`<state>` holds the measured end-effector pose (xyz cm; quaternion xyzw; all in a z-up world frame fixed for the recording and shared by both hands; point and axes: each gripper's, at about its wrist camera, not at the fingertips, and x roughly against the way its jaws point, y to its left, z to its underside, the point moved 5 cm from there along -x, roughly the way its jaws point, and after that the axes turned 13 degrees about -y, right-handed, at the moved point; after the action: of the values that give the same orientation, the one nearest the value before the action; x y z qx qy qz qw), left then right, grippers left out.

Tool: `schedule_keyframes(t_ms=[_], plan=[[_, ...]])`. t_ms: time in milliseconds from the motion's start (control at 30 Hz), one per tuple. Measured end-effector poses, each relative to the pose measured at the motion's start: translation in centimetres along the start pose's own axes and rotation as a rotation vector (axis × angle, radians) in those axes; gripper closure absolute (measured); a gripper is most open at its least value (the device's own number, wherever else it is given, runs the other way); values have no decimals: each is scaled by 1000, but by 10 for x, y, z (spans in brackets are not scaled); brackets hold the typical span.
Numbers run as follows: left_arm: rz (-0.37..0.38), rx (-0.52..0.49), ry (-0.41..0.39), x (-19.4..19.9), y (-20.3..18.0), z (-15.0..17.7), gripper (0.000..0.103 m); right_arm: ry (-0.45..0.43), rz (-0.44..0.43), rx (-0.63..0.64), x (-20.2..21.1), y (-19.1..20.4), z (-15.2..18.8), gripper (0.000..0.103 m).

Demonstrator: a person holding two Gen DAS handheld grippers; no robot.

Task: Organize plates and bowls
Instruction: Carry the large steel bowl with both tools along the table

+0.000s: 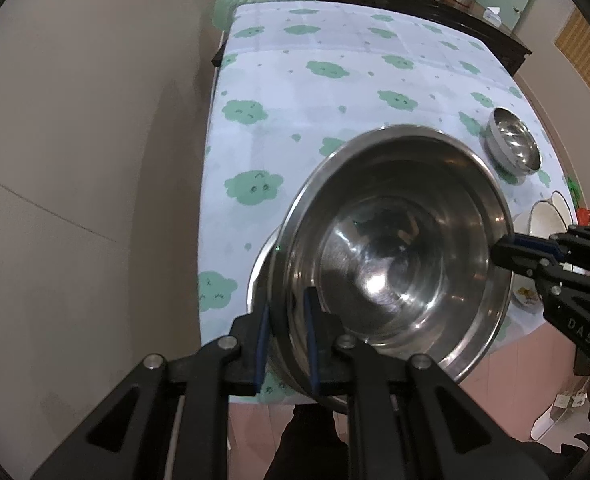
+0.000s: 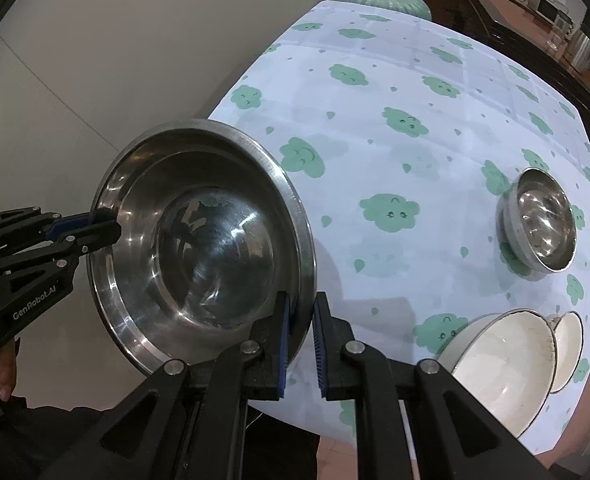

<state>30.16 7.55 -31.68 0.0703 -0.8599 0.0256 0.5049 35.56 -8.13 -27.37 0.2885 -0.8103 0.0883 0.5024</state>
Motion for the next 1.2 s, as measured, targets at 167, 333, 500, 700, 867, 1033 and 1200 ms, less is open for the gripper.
schedule_keyframes(t_ms=[167, 333, 500, 700, 867, 1033, 1200], plan=[[-9, 10, 3, 2, 6, 6, 90, 8, -9, 13, -2, 10, 2, 91], [-16, 19, 15, 0, 12, 13, 90, 17, -15, 22, -6, 17, 3, 91], [-22, 24, 24, -2, 15, 17, 90, 27, -21, 25, -10, 23, 5, 91], [-27, 27, 41, -7, 18, 22, 90, 38, -26, 29, -14, 26, 7, 91], [-31, 27, 54, -13, 19, 25, 90, 49, -29, 35, -18, 25, 8, 91], [-31, 28, 74, -19, 20, 27, 90, 66, -32, 45, -22, 27, 10, 91], [-32, 24, 95, -26, 19, 31, 90, 82, -34, 50, -26, 27, 12, 91]])
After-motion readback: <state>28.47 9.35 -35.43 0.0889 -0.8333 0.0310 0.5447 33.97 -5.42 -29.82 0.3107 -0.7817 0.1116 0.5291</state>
